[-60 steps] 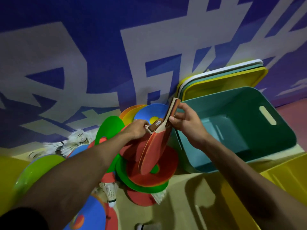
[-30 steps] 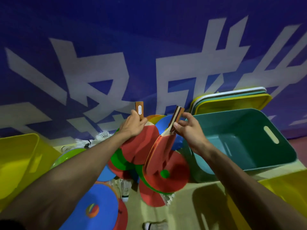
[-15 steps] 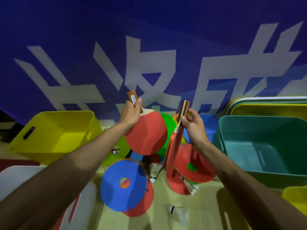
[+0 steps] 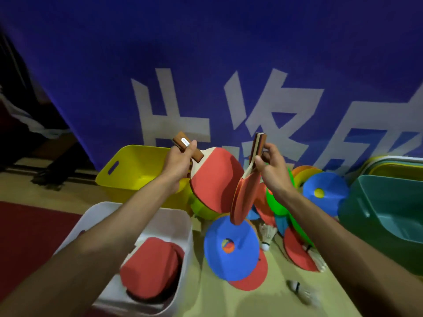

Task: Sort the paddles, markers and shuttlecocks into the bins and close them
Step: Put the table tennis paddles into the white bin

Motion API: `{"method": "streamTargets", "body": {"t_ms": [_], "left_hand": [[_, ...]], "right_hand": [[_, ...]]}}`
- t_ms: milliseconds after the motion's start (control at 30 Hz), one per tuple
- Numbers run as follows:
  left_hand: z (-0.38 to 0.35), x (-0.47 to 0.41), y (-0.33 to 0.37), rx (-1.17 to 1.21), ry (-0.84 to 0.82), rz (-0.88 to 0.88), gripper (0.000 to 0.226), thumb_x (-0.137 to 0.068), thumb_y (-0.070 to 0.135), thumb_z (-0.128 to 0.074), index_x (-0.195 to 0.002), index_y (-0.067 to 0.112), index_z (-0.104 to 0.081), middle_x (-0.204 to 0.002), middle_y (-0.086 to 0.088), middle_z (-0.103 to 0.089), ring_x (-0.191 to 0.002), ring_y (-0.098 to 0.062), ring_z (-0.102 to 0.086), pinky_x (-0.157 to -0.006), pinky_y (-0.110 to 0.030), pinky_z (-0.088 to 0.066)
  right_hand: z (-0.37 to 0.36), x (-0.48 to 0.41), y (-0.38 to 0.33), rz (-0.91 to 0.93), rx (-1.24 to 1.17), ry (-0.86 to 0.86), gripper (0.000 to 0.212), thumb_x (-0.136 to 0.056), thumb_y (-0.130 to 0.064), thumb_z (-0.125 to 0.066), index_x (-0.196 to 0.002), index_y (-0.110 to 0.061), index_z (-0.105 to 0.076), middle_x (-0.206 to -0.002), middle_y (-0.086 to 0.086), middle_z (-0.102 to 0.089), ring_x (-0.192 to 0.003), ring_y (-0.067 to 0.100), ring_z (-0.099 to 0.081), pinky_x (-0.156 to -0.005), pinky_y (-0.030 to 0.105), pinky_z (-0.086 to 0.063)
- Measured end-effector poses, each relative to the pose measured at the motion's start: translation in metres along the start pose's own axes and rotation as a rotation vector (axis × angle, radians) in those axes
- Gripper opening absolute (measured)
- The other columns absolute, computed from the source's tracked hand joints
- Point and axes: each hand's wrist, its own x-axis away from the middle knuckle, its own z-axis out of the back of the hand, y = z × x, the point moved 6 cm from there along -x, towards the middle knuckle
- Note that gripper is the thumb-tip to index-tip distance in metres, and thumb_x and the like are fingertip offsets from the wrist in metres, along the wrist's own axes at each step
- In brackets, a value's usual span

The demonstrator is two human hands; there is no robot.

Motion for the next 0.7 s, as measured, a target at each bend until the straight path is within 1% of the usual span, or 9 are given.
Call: {"method": "streamTargets", "body": {"t_ms": [67, 167, 267, 333, 433, 500, 567, 633, 700], "left_hand": [[0.040, 0.012, -0.008, 0.099, 0.046, 0.011, 0.022, -0.095, 0.040, -0.054, -0.092, 0.019, -0.060, -0.094, -0.003, -0.070, -0.080, -0.023, -0.067, -0.061, -0.031, -0.053], [0.100, 0.030, -0.026, 0.191, 0.133, 0.051, 0.032, -0.092, 0.042, -0.058, -0.102, 0.012, -0.065, -0.098, -0.005, -0.072, -0.083, -0.026, -0.069, -0.058, -0.030, -0.052], [0.149, 0.049, -0.049, 0.250, 0.178, 0.099, 0.028, -0.091, 0.041, -0.059, -0.090, 0.013, -0.064, -0.090, -0.005, -0.071, -0.073, -0.023, -0.068, -0.054, -0.027, -0.052], [0.174, 0.063, -0.064, 0.264, 0.210, 0.136, 0.025, -0.091, 0.038, -0.060, -0.081, 0.015, -0.060, -0.079, -0.003, -0.067, -0.063, -0.019, -0.064, -0.046, -0.023, -0.050], [0.202, 0.079, -0.092, 0.278, 0.243, 0.209, 0.029, -0.090, 0.039, -0.062, -0.086, 0.011, -0.060, -0.077, -0.009, -0.066, -0.060, -0.020, -0.063, -0.044, -0.023, -0.048], [0.212, 0.088, -0.108, 0.286, 0.247, 0.251, 0.031, -0.089, 0.040, -0.063, -0.092, 0.009, -0.061, -0.075, -0.010, -0.065, -0.056, -0.019, -0.062, -0.041, -0.022, -0.046], [0.217, 0.096, -0.120, 0.278, 0.249, 0.275, 0.027, -0.090, 0.037, -0.063, -0.090, 0.010, -0.064, -0.078, -0.012, -0.067, -0.057, -0.019, -0.063, -0.040, -0.021, -0.046], [0.220, 0.101, -0.132, 0.256, 0.248, 0.297, 0.022, -0.090, 0.033, -0.065, -0.087, 0.012, -0.065, -0.078, -0.012, -0.068, -0.055, -0.021, -0.064, -0.041, -0.022, -0.048], [0.223, 0.102, -0.145, 0.227, 0.241, 0.337, 0.029, -0.087, 0.034, -0.067, -0.091, 0.006, -0.066, -0.079, -0.015, -0.067, -0.059, -0.026, -0.064, -0.048, -0.028, -0.053]], "right_hand": [[-0.029, 0.008, -0.014, 0.047, 0.059, -0.014, 0.035, -0.093, 0.006, -0.045, -0.125, -0.008, -0.049, -0.094, 0.006, -0.059, -0.080, 0.011, -0.059, -0.074, 0.015, -0.048], [-0.077, 0.020, -0.028, 0.102, 0.164, -0.083, 0.039, -0.089, 0.003, -0.046, -0.124, -0.012, -0.052, -0.098, 0.008, -0.060, -0.092, 0.022, -0.059, -0.085, 0.033, -0.046], [-0.123, 0.036, -0.046, 0.175, 0.219, -0.174, 0.048, -0.081, -0.013, -0.045, -0.128, -0.017, -0.052, -0.094, -0.001, -0.059, -0.087, 0.015, -0.057, -0.082, 0.031, -0.046], [-0.150, 0.047, -0.057, 0.203, 0.230, -0.247, 0.050, -0.082, -0.012, -0.044, -0.131, -0.020, -0.051, -0.098, -0.004, -0.060, -0.089, 0.014, -0.057, -0.083, 0.028, -0.045], [-0.184, 0.061, -0.071, 0.247, 0.283, -0.346, 0.052, -0.081, -0.016, -0.044, -0.132, -0.025, -0.051, -0.104, 0.003, -0.063, -0.097, 0.024, -0.060, -0.089, 0.038, -0.047], [-0.202, 0.070, -0.075, 0.269, 0.298, -0.418, 0.054, -0.079, -0.017, -0.044, -0.132, -0.022, -0.052, -0.103, 0.000, -0.063, -0.100, 0.024, -0.060, -0.091, 0.041, -0.046], [-0.215, 0.077, -0.077, 0.275, 0.270, -0.468, 0.054, -0.082, -0.013, -0.045, -0.135, -0.018, -0.050, -0.107, -0.004, -0.060, -0.107, 0.023, -0.060, -0.092, 0.038, -0.046], [-0.225, 0.085, -0.076, 0.286, 0.215, -0.528, 0.050, -0.087, 0.000, -0.046, -0.135, -0.013, -0.049, -0.111, -0.005, -0.058, -0.108, 0.021, -0.058, -0.091, 0.033, -0.046], [-0.232, 0.093, -0.072, 0.290, 0.186, -0.563, 0.050, -0.091, 0.008, -0.044, -0.134, -0.016, -0.048, -0.110, -0.005, -0.058, -0.107, 0.020, -0.057, -0.091, 0.032, -0.046]]}}
